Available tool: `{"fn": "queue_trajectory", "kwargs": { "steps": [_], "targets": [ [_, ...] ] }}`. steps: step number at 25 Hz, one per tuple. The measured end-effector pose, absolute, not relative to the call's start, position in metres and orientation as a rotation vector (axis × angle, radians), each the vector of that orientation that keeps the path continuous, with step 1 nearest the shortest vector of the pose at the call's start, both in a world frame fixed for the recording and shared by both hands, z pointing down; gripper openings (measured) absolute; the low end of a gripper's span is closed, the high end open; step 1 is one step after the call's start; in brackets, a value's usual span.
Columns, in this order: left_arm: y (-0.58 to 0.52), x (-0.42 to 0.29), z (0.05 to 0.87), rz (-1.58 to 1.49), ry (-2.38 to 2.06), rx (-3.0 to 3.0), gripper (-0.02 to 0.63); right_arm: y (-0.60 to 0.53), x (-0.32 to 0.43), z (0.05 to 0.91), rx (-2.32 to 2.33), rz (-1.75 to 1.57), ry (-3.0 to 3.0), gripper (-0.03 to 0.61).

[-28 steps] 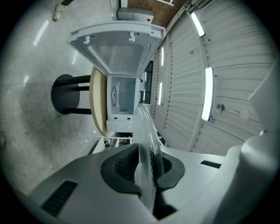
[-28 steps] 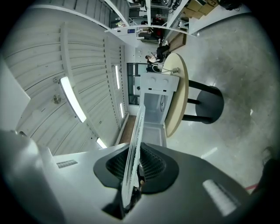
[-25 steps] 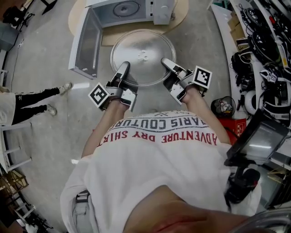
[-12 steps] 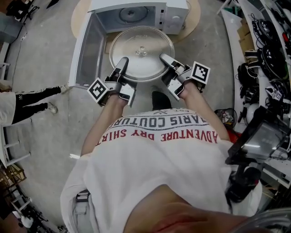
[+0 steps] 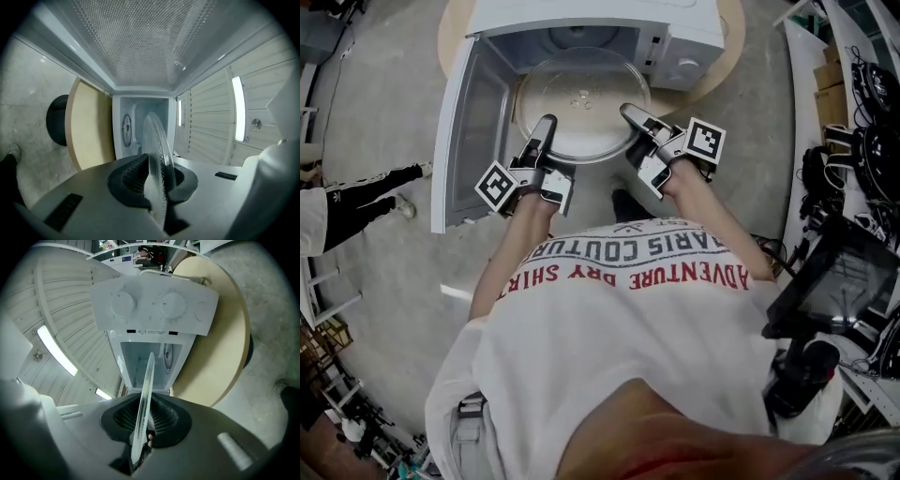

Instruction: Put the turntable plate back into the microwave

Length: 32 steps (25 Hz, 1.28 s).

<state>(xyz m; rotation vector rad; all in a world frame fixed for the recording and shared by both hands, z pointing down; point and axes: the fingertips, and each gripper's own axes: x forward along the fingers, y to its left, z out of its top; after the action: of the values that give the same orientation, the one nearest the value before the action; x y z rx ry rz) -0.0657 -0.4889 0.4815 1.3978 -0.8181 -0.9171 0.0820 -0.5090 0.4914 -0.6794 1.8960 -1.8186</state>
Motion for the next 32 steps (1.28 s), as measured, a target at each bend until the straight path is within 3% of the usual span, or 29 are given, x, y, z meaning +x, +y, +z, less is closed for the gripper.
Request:
{"fn": "queue_trajectory", "kwargs": {
  "steps": [14,32],
  "targets": [
    [-0.584,-0.091,0.525,-0.934,-0.871,1.373,0.026,-0.602,0.056,0.54,-0.736,-1.896,1.885,0.034],
    [-0.614,-0.098,0.565,-0.962,-0.86,1.283,0.026,-0.589,0.031,0.568,-0.706,-1.963,1.884,0.035]
  ]
}}
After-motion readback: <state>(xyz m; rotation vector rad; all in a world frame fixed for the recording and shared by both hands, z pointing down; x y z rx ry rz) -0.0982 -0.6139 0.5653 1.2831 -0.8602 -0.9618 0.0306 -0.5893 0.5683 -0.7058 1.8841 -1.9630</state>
